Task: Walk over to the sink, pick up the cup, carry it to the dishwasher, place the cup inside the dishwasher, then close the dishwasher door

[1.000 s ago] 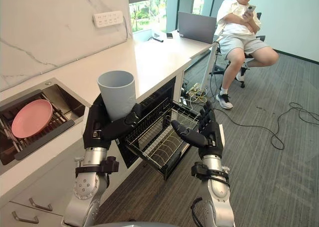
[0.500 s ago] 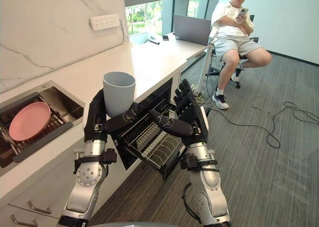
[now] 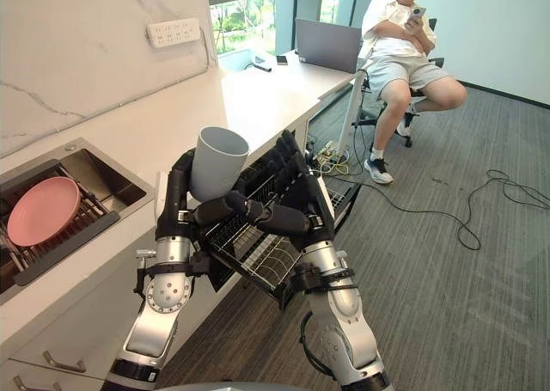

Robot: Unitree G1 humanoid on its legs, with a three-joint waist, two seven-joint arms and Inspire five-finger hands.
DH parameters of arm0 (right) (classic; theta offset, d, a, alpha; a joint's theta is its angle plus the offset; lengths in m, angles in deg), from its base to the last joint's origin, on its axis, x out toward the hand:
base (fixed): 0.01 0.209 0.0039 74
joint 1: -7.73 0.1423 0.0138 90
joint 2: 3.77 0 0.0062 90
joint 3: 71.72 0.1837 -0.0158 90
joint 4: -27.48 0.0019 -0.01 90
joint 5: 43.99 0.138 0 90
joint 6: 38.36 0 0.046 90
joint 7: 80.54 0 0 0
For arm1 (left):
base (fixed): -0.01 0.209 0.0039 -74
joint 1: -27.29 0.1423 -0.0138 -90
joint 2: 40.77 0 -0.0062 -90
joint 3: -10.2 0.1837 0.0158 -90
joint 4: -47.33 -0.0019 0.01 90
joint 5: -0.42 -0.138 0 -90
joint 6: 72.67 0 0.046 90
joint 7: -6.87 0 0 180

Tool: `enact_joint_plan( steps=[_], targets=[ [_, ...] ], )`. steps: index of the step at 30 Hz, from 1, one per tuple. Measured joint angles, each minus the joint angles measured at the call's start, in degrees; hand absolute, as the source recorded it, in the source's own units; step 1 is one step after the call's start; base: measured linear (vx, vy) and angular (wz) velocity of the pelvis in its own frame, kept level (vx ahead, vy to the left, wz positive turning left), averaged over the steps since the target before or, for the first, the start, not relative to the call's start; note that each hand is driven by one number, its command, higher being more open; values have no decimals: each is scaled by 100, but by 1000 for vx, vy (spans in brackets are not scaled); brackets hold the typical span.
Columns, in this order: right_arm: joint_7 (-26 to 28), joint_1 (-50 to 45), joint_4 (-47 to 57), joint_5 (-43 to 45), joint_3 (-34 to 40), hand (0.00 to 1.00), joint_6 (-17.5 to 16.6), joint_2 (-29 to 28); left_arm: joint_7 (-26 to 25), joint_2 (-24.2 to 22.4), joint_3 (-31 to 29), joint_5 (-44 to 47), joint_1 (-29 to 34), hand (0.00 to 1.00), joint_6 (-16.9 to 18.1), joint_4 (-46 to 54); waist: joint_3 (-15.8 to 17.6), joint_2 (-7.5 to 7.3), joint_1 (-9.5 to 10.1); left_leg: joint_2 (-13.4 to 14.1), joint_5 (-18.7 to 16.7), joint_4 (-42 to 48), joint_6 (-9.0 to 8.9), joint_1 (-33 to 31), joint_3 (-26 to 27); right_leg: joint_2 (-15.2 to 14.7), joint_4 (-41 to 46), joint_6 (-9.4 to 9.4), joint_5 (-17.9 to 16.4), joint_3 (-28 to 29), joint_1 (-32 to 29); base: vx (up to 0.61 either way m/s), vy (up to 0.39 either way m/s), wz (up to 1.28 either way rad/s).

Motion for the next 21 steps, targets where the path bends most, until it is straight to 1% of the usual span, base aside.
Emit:
enact_joint_plan(
  steps=[12,13,16,18,21],
  targets=[
    [-142,1,-188,-7,-246,100,-3,-22,-78,-178,596,-49,-6,0,-1,0,-16,10,-12,-18,118,-115,6,13,-73,-7,2,0,0,-66,-14,-5,-8,3],
    [-157,0,-308,-9,-265,0,-2,-22,-78,-178,660,-108,-8,0,-1,1,-34,19,-9,-25,124,-115,9,13,-78,-12,3,0,-1,-71,-13,0,0,0],
    [-221,0,-417,-9,-256,0,-2,-28,-85,-184,797,-107,-8,0,-1,1,-61,57,-7,-44,135,-116,21,12,-90,-28,3,1,-1,-83,-12,0,0,0],
    [-356,-1,-464,-9,-202,0,-5,-56,-110,-203,819,-106,-9,0,2,18,-92,96,-8,-56,145,-117,30,12,-97,-38,1,2,-2,-91,-12,0,0,0],
    [-498,-1,-475,-9,-93,0,-6,-78,-120,-197,879,-104,-9,0,33,23,-106,104,4,-57,163,-119,27,10,-121,-38,3,2,-3,-114,-11,-16,-9,3]
  ],
)
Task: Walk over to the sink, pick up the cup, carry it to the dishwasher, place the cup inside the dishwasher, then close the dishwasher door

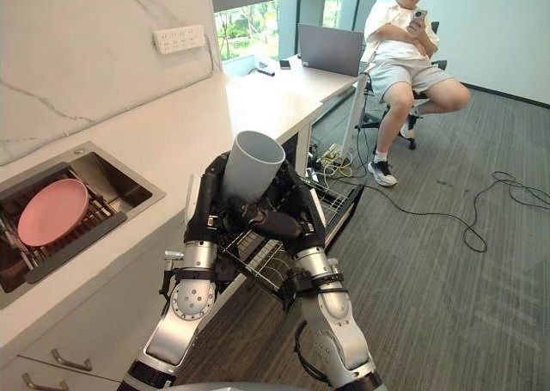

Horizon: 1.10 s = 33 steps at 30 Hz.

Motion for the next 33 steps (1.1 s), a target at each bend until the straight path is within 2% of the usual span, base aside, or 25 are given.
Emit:
enact_joint_plan(
  steps=[17,18,30,33],
  targets=[
    [-55,-3,-15,-8,73,0,-59,56,-98,-15,-23,127,-1,0,0,18,-17,-16,42,-5,40,-2,0,-29,-74,-1,-8,2,2,-76,7,-4,-4,1],
    [-55,-3,-15,-17,76,100,-59,56,-98,-15,-23,128,0,0,1,12,-17,-16,49,-5,40,-3,0,-30,-75,-1,-9,2,2,-77,7,0,0,0],
    [-72,-3,-14,-46,186,100,-58,47,-41,28,72,126,58,0,143,-172,-21,-24,77,-6,40,-5,-1,-65,-90,-1,-63,14,20,-92,7,0,0,0],
    [-58,85,-4,-56,163,100,-66,-32,181,164,408,118,64,0,140,-404,-23,-26,88,-6,40,-5,-1,-65,-90,-2,-62,15,21,-92,6,0,0,0]
  ],
)
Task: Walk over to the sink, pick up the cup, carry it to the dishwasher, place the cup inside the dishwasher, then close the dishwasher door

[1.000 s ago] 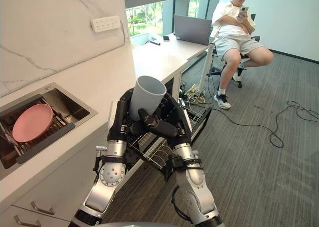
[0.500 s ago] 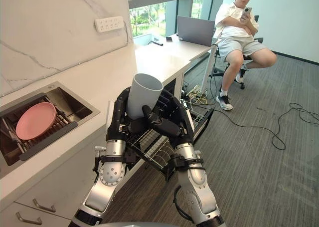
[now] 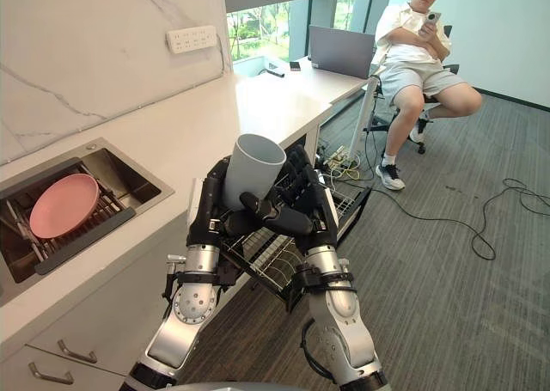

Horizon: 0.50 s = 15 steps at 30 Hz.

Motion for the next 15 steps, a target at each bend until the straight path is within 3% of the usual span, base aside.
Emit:
enact_joint_plan(
  steps=[9,10,15],
  targets=[
    [-25,4,-2,-27,44,100,-7,-10,-19,-21,80,3,54,0,-16,-37,-40,-70,4,0,0,0,0,-4,3,1,-1,1,3,2,-4,0,0,0],
    [-25,5,-2,-33,44,0,-7,-10,-23,-21,85,2,53,0,-16,-37,-47,-80,4,1,0,0,0,-4,3,1,0,0,3,3,-4,0,0,0],
    [-52,38,-2,-46,27,0,-7,12,-54,-20,91,-1,49,0,-15,-37,-62,-102,5,0,3,1,-1,-4,7,1,0,-4,8,8,-5,0,0,0]
  ],
)
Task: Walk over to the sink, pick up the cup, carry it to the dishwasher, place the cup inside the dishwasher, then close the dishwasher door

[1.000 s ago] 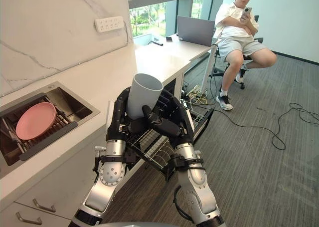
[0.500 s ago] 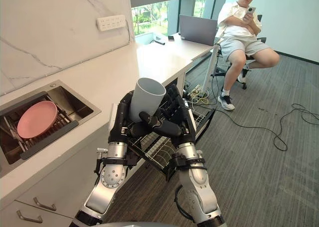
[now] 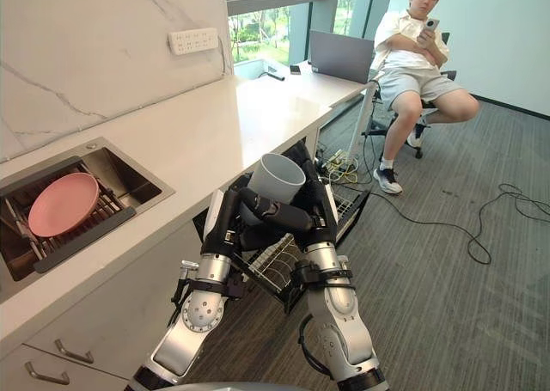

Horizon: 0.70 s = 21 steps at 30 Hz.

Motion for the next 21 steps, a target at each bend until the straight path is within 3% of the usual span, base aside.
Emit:
enact_joint_plan(
  steps=[6,21],
  targets=[
    [-235,133,-137,-147,117,0,-25,107,-111,91,174,-15,-20,0,40,31,-5,-8,16,0,7,0,2,0,-1,0,0,-2,4,0,0,0,0,0],
    [-198,208,-138,-116,74,0,-97,128,-202,85,100,-250,-32,0,12,87,-7,-11,20,1,20,1,1,4,-3,2,1,-12,12,-6,2,0,0,0]
  ],
)
